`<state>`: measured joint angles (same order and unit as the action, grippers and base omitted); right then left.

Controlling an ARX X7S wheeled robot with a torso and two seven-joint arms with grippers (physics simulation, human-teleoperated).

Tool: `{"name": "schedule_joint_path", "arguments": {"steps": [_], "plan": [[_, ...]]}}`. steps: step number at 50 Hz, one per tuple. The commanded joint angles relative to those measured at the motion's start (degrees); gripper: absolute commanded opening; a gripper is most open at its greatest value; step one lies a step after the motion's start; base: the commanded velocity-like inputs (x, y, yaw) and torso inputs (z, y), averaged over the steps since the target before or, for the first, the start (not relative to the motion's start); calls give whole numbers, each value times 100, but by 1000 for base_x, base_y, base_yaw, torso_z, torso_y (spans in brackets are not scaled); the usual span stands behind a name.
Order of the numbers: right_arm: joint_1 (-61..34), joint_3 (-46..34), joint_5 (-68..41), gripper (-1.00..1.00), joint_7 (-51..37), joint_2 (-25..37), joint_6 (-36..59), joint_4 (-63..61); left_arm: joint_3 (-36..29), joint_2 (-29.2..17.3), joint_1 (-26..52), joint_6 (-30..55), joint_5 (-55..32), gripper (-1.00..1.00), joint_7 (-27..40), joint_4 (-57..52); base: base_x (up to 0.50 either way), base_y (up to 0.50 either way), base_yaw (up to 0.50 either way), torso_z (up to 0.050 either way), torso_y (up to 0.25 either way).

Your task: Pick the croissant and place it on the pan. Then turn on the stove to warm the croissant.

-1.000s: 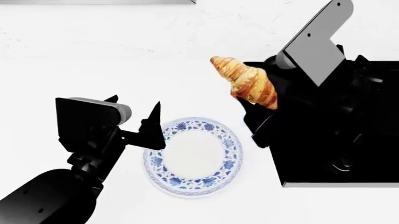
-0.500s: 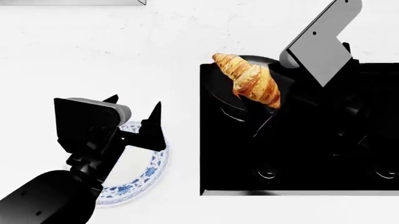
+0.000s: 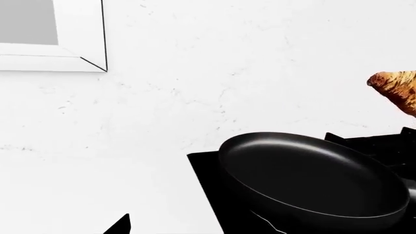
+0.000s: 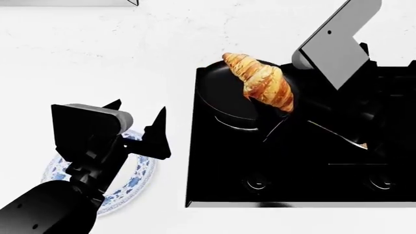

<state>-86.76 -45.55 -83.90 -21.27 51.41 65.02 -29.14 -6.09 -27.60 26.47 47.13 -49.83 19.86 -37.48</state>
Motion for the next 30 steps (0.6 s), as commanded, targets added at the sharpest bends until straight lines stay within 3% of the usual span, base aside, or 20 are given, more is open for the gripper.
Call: {"name": "schedule_joint_path", "arguments": {"steps": [1,5,12,23,30], "plan": [[-66,-117,210,-100,-66,-92,156,-40,-4,-12,-23,-61,17,100,-24,60,0,0,0,0,0],[-56,-38,106,-100,-152,-93,80,78,-18,-13,-14,-66,13,100,-29,64,0,0,0,0,0],[-41,-4,67,-100,-127,-89,10,58,-35,-23,3,-81,19,100,-36,90,450,0,0,0,0],[-106,-54,75,-100,-122,-101,85,144,-28,-36,13,-85,-21,100,-19,94,0,0,0,0,1],[-653,-414,549,-100,719,-295,527,725,-25,-45,-7,-113,-26,100,-23,100,0,0,0,0,0]]}}
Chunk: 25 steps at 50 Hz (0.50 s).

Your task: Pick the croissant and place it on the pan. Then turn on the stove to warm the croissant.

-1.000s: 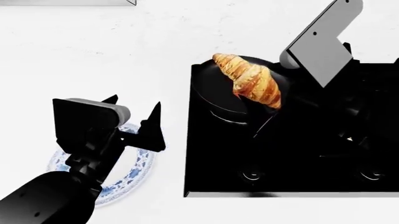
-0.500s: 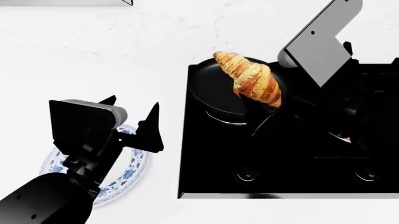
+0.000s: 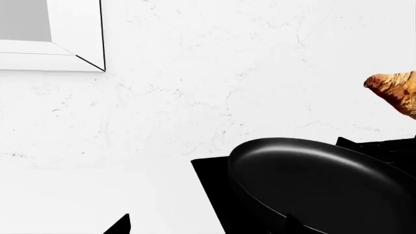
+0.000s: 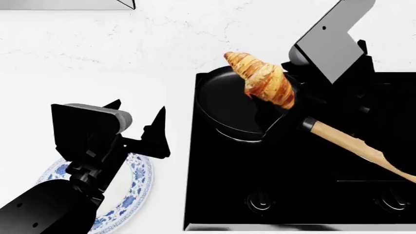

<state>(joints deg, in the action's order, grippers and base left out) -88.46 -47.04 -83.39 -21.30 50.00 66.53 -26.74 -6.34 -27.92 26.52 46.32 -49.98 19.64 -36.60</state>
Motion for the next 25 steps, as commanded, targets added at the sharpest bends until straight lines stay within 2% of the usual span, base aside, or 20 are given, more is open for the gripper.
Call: {"name": "schedule_joint_path", "arguments": {"steps": [1,13,22,25], "plan": [[-537,-329,598,-100,870,-163,408,560,5,-13,-13,-34,-19,100,-4,23,0,0,0,0,0],[-932,-863,1504,-100,2093,-433,276,1268,31,-62,-27,-86,19,100,-10,112,0,0,0,0,0],[-1114,-1127,1933,-100,2529,-651,138,1708,69,-110,-64,-120,29,100,23,69,0,0,0,0,0],[-1228,-1257,2108,-100,2917,-740,29,2003,69,-116,-65,-117,16,100,26,72,0,0,0,0,0]]}}
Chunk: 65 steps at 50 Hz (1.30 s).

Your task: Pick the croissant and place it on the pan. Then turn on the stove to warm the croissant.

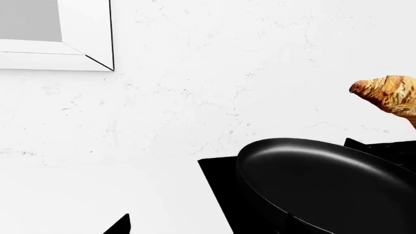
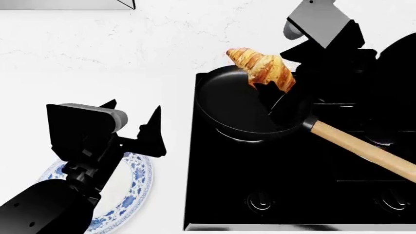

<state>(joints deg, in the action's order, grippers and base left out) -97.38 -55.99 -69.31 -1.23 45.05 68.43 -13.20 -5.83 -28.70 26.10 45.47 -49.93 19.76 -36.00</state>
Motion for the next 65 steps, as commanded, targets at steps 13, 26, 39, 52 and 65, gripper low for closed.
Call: {"name": "schedule_joint_path", "arguments": {"steps": [13,26,39,52,65], "plan": [[-499,-692,1250,-100,1800,-611,-631,1815,-10,-49,4,-80,41,100,-18,100,0,0,0,0,0],[-660,-899,1685,-100,2465,-1032,-1069,3098,34,-101,24,-51,-38,100,37,31,0,0,0,0,1],[-712,-1055,2027,-100,3066,-1652,-1537,4603,-11,-104,43,-108,9,100,-5,126,0,0,0,0,0],[-608,-1091,2199,-100,3367,-2095,-1878,5811,-13,-128,15,-153,25,100,3,125,0,0,0,0,0],[-480,-1164,2306,-100,3585,-2410,-2070,6465,-59,-134,63,-235,83,100,-56,169,0,0,0,0,0]]}}
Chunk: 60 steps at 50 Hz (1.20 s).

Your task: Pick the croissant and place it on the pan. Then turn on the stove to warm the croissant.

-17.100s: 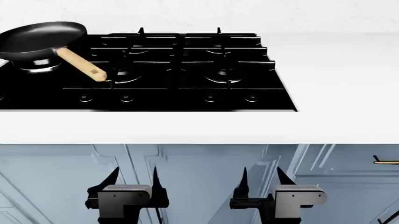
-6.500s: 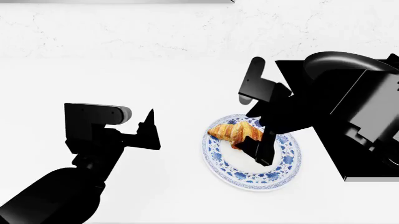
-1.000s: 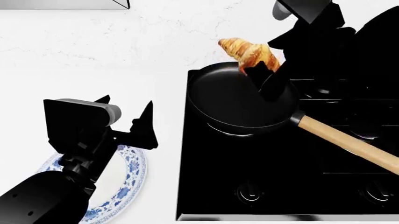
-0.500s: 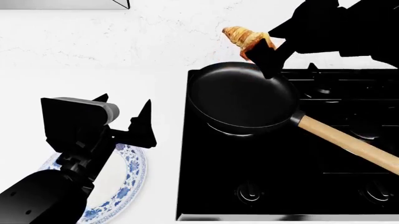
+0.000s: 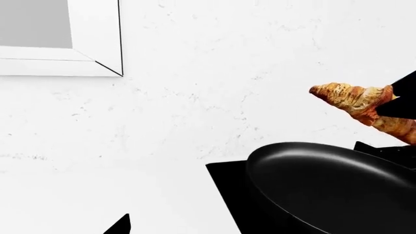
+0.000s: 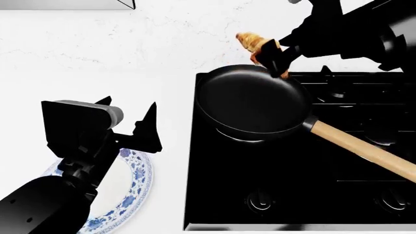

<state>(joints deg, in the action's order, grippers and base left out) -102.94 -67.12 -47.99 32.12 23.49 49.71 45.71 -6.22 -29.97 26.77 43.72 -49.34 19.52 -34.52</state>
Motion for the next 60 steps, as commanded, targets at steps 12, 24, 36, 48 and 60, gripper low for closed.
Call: {"name": "schedule_joint_path", "arguments": {"steps": [12,24,36,48,60], "plan": [[201,-133,213,-100,359,-361,-183,731,-3,-38,-10,-84,-2,100,-28,-1,0,0,0,0,1],[248,-239,326,-100,583,-576,-300,1158,13,-45,31,-86,-103,100,-62,3,0,0,0,0,0],[333,-397,515,-100,880,-870,-544,1750,-31,-44,21,-150,-43,100,-91,54,0,0,0,0,0],[435,-485,610,-100,1062,-1014,-656,1985,-39,-62,-12,-175,-51,100,-85,38,0,0,0,1,1],[498,-543,642,-100,1116,-1012,-574,1896,-36,-84,-27,-182,-63,100,-51,14,0,0,0,0,0]]}}
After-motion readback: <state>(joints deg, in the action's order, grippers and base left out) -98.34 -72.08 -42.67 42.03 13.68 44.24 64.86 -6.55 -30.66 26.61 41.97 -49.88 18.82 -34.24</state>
